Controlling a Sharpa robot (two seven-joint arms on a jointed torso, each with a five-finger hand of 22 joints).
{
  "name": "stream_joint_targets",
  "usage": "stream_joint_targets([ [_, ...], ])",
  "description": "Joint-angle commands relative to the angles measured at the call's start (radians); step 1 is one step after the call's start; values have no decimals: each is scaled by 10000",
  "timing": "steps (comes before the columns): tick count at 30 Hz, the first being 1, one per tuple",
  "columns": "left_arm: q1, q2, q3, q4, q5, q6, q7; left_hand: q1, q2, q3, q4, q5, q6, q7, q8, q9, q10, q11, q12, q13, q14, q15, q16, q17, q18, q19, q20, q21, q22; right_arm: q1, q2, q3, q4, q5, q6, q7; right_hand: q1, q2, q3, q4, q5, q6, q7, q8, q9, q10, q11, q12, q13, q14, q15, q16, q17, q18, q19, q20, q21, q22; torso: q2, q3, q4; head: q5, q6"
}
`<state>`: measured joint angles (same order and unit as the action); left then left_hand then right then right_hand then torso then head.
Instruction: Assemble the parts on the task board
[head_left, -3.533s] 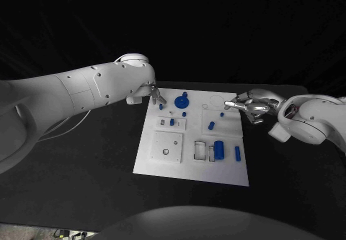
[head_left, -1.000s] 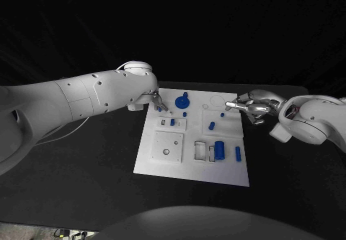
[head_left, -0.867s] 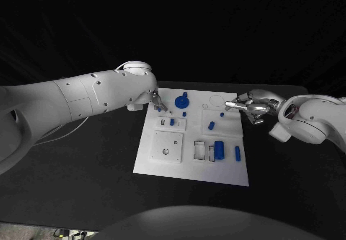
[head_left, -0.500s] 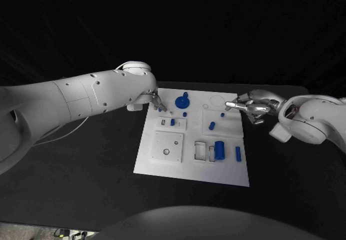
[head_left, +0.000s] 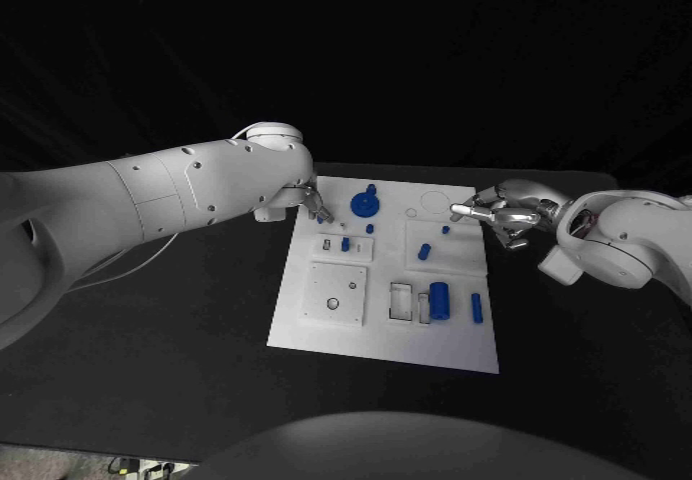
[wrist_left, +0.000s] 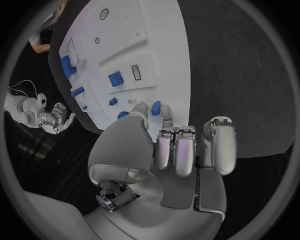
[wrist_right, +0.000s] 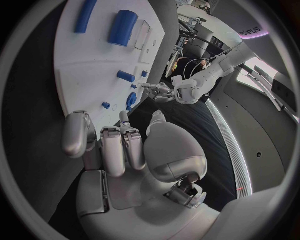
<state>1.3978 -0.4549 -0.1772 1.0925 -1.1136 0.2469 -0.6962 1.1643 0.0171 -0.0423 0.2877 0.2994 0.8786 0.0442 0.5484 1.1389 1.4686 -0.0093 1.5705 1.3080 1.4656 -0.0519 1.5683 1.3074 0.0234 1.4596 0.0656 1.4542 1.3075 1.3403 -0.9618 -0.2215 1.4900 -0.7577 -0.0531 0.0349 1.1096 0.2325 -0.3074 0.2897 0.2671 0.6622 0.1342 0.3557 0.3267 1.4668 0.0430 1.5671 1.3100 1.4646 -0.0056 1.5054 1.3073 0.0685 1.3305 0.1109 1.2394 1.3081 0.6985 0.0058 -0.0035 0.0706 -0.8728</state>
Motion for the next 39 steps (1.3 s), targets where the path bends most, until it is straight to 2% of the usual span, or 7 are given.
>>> stream_joint_targets([
  [1,4,28,8,-12,-73,30,-65,135,34,88,0,138,-45,-12,63,71,1022,-85,3,2628,1052,-44,25,2634,150,-16,-79,-38,1823,-10,12,0,-2,-65,189,-5,19,38,-45,-6,61,30,26,1,-9,1040,96,37,2608,367,50,-57,1814,132,-79,10,-55,1542,-3,2,-5,0,2],
  [9,3,45,8,-46,-86,-59,39,118,158,199,25,776,-95,-54,120,329,1022,-117,3,2628,1052,-71,25,2634,152,-20,-105,-58,1844,-19,22,0,-18,-65,206,-12,24,44,-46,-7,64,34,28,3,-9,1040,97,37,2608,367,51,-57,1813,133,-84,11,-63,1540,-10,2,-5,7,2],
  [18,2,77,7,-79,22,-112,88,136,219,292,21,1072,-77,-84,132,418,1022,-139,3,2628,1052,-88,25,2634,151,-17,-117,-64,1856,-27,24,0,-22,-65,224,-15,35,55,-44,-9,69,53,32,12,-7,1040,100,37,2608,370,52,-54,1817,135,-88,11,-70,1538,-2,2,-5,8,2],
  [21,2,87,7,-91,52,-125,100,175,230,396,24,1476,-2,-126,186,519,1022,-171,3,2628,1052,-112,25,2634,152,-18,-137,-72,1865,-28,20,0,-20,-65,227,-15,35,55,-44,-9,69,53,32,12,-7,1040,100,37,2608,370,52,-54,1817,135,-88,11,-70,1538,3,4,-2,1,2],
  [32,1,101,6,-128,139,-117,146,-20,201,640,26,2121,-32,-172,197,843,1022,-219,3,2628,1052,-158,25,2634,163,-48,-185,-130,1874,-30,7,0,-9,-65,243,-21,54,74,-40,-13,89,83,36,27,-3,1040,105,37,2608,364,54,-60,1810,134,-87,13,-73,1538,-4,6,-2,-11,2],
  [37,0,107,6,-130,175,-117,156,71,138,823,18,2312,-56,-187,155,921,1022,-231,3,2628,1052,-168,25,2634,165,-53,-198,-146,1880,-31,0,0,-4,-65,239,-21,59,79,-39,-14,97,88,37,29,-3,1040,106,37,2608,366,55,-58,1812,134,-87,13,-73,1538,0,3,-2,-6,2],
  [39,0,108,6,-127,186,-131,162,224,119,1143,28,1936,-83,-211,100,971,1022,-252,3,2628,1052,-190,25,2634,164,-50,-215,-150,1892,-31,-1,0,-3,-66,235,-20,68,86,-38,-15,109,96,39,32,-3,1040,107,37,2608,368,56,-56,1813,134,-88,14,-76,1538,-2,0,-3,-10,2],
])
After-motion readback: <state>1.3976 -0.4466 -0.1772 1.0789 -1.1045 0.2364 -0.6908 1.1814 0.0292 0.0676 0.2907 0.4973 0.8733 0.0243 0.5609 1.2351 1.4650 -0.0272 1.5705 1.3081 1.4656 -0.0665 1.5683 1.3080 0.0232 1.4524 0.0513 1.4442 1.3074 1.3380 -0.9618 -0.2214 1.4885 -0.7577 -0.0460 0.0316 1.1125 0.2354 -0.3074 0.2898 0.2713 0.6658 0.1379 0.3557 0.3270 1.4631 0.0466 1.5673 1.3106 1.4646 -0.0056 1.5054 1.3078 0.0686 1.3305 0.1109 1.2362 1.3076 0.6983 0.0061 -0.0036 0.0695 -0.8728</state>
